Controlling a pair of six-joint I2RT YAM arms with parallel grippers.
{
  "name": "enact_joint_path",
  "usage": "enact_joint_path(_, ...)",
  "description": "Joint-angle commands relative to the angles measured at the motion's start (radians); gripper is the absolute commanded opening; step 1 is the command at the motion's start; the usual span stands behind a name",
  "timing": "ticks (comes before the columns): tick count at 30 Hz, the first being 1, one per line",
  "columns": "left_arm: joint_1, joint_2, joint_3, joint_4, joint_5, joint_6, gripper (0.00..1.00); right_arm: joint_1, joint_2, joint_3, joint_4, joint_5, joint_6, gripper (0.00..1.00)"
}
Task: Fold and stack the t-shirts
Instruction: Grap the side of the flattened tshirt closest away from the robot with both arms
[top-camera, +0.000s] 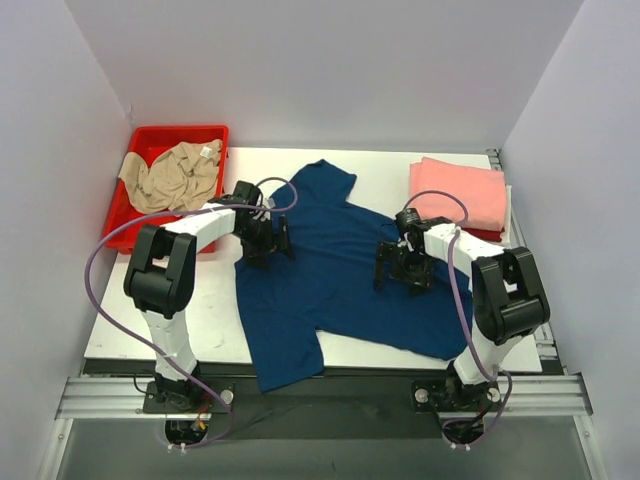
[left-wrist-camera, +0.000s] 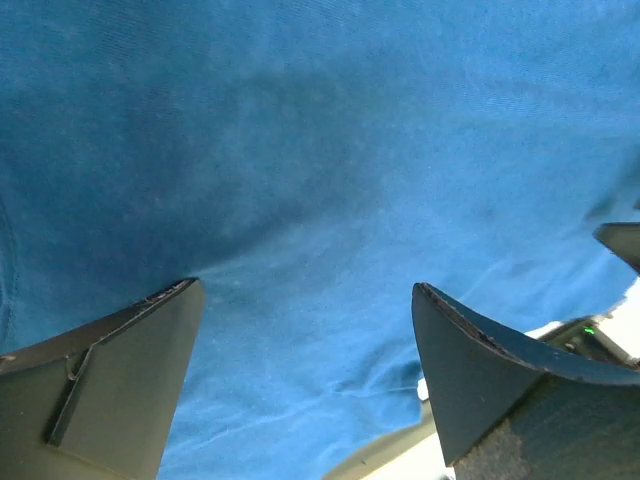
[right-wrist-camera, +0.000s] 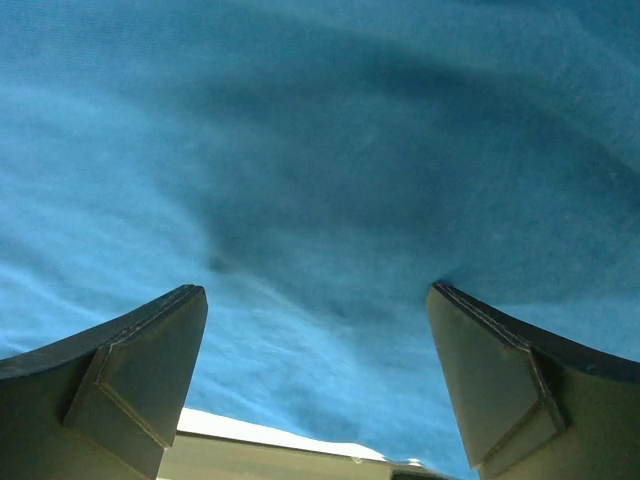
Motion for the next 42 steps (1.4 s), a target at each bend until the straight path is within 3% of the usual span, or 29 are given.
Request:
enact_joint_path(1, 0.036, 0.085, 0.019, 0.031, 0.0, 0.035, 0.97, -0.006, 0.061, 0.041, -0.012, 0.009, -0.013, 1.0)
enact_joint_path(8, 0.082, 0.24, 0.205, -0.045, -0.045, 0.11, 0.97, -0.006, 0.187, 0.176, -0.008, -0.031, 0.009, 0.99)
enact_joint_path(22, 0.161, 0.528, 0.729, -0.253, -0.131, 0.19, 0.97, 0.002, 0.405, 0.486, -0.069, -0.135, 0.033, 0.98)
enact_joint_path(26, 0.159, 0.583, 0.921, -0.285, -0.128, 0.2, 0.97, 0.009, 0.435, 0.568, -0.104, -0.15, 0.022, 0.98)
enact_joint_path(30, 0.155, 0.567, 1.015, -0.279, -0.174, 0.178, 0.97, 0.019, 0.434, 0.627, -0.126, -0.164, 0.016, 0.98)
enact_joint_path(36, 0.11, 0.312, 0.888, -0.178, -0.371, 0.172, 0.97, 0.02, 0.388, 0.673, -0.136, -0.183, 0.013, 0.98)
enact_joint_path(39, 0.075, 0.116, 0.673, -0.115, -0.471, 0.167, 0.97, 0.019, 0.362, 0.673, -0.135, -0.186, 0.018, 0.98)
enact_joint_path(40, 0.066, 0.009, 0.518, -0.092, -0.491, 0.164, 0.97, 0.02, 0.35, 0.671, -0.136, -0.184, 0.019, 0.98)
enact_joint_path(42, 0.024, -0.102, 0.358, -0.032, -0.56, 0.161, 0.97, 0.019, 0.337, 0.662, -0.135, -0.183, 0.021, 0.98)
